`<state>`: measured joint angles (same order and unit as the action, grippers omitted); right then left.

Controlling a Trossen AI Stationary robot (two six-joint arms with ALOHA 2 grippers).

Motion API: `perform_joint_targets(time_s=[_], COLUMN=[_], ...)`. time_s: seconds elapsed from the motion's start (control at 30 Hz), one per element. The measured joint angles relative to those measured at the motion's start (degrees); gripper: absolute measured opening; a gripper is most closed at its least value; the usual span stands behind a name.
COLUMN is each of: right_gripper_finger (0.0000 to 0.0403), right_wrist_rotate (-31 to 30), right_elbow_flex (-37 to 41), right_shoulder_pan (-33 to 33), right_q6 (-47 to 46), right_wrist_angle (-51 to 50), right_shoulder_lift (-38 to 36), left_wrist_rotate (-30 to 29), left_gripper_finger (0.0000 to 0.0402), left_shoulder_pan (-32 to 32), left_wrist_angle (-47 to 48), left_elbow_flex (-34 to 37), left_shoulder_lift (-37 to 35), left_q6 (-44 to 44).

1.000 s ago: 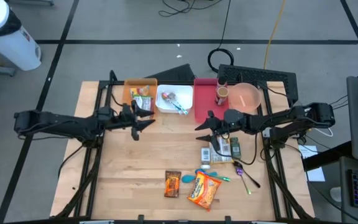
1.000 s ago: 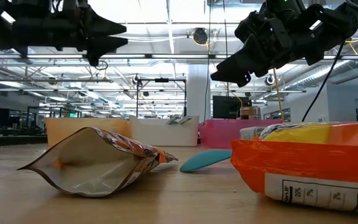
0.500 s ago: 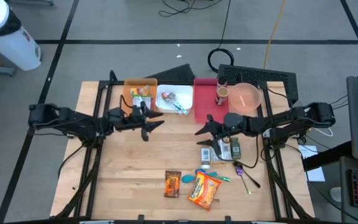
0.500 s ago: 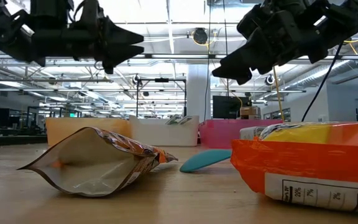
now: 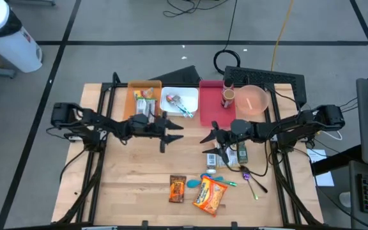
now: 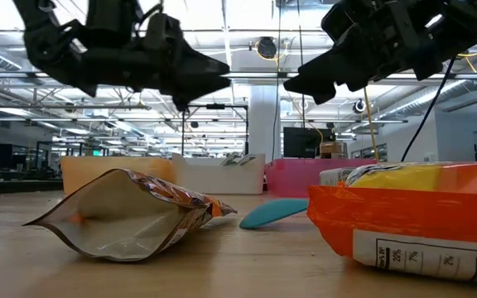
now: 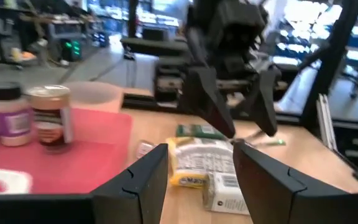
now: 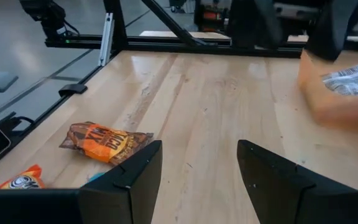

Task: Pick & Place Food Item
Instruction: Put the black spoon into the white bin

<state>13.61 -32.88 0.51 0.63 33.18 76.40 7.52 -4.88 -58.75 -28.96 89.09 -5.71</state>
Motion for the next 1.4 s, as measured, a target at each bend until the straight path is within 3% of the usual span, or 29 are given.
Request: perform_joint_targets(time_s=[0.1,0.23,0.5,0.77,1.03,1.27,1.4], right_gripper_finger=[0.0201,0.0201,0.0201,0.0201,0.0201,0.0201,0.0201], right_wrist_rotate=[0.0,0.0,0.2,0.2,-0.3,-17.6,-21.8], right_elbow_flex=[0.0,0.0,0.0,0.0,-0.1,-1.7,-6.1], right_shoulder_pan=[0.0,0.0,1.4,8.0,13.8,20.1,22.5], right_q6=[1.5,1.8,2.5,7.3,7.0,0.3,-7.1], right_wrist_angle=[0.0,-0.5,-7.2,-6.9,-9.4,-26.4,-39.8], right_shoulder_lift=[0.0,0.0,0.0,0.0,-3.0,-10.2,-11.6], left_wrist_rotate=[1.5,1.8,-3.0,0.4,0.1,-0.7,-2.1], left_gripper_finger=[0.0186,0.0186,0.0186,0.0186,0.0186,0.0186,0.0186], left_shoulder_pan=[0.7,1.6,3.6,7.0,10.4,10.6,10.6], left_wrist_angle=[4.1,16.5,41.6,45.4,46.3,48.5,50.5], left_elbow_flex=[-4.2,-10.9,-21.1,-24.3,-25.8,-25.8,-25.8], left_shoulder_lift=[3.2,5.8,5.8,5.7,5.7,5.7,5.7], left_q6=[1.0,4.0,6.8,5.4,5.9,5.8,5.2])
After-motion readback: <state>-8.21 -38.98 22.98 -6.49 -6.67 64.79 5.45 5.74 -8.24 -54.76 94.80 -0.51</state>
